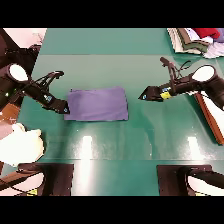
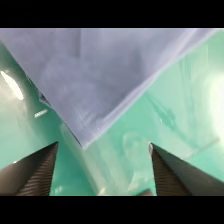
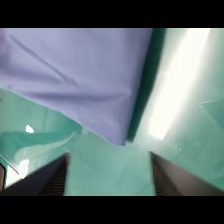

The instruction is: Fold the shirts.

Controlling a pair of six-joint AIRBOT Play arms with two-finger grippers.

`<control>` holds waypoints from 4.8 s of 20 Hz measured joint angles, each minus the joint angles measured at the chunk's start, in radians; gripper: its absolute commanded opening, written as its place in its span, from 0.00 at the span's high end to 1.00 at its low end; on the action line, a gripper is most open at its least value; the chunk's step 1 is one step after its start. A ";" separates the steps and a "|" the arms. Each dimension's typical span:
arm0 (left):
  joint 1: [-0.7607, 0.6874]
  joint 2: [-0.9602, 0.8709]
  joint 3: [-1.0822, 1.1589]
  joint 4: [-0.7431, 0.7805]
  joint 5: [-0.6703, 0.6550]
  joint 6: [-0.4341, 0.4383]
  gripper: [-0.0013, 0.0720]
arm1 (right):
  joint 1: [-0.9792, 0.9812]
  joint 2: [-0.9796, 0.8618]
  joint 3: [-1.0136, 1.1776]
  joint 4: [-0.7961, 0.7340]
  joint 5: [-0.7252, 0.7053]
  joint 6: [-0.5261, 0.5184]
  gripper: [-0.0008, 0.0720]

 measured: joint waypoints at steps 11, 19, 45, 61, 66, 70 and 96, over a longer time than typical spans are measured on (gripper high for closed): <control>-0.001 0.012 -0.008 -0.217 0.223 0.007 0.95 | 0.008 -0.297 0.000 0.160 -0.042 -0.053 0.15; -0.001 0.012 -0.008 -0.239 0.283 0.037 0.95 | 0.157 -0.551 0.154 0.385 -0.113 -0.154 0.33; -0.105 0.011 -0.009 -0.362 0.377 0.021 0.95 | -0.671 -0.152 0.283 0.243 -0.050 -0.152 0.97; -0.239 0.010 -0.009 -0.360 0.527 0.020 0.95 | -0.864 -0.306 0.866 0.146 0.071 -0.150 0.97; -0.240 0.010 -0.009 -0.360 0.526 0.021 0.95 | -0.922 -0.190 0.748 0.036 0.149 -0.182 0.97; -0.240 0.010 -0.009 -0.359 0.518 0.021 0.95 | -1.000 -0.070 0.599 -0.051 0.190 -0.198 0.96; -0.240 0.010 -0.009 -0.345 0.447 0.024 0.95 | -0.840 0.266 0.089 -0.073 0.219 -0.076 0.44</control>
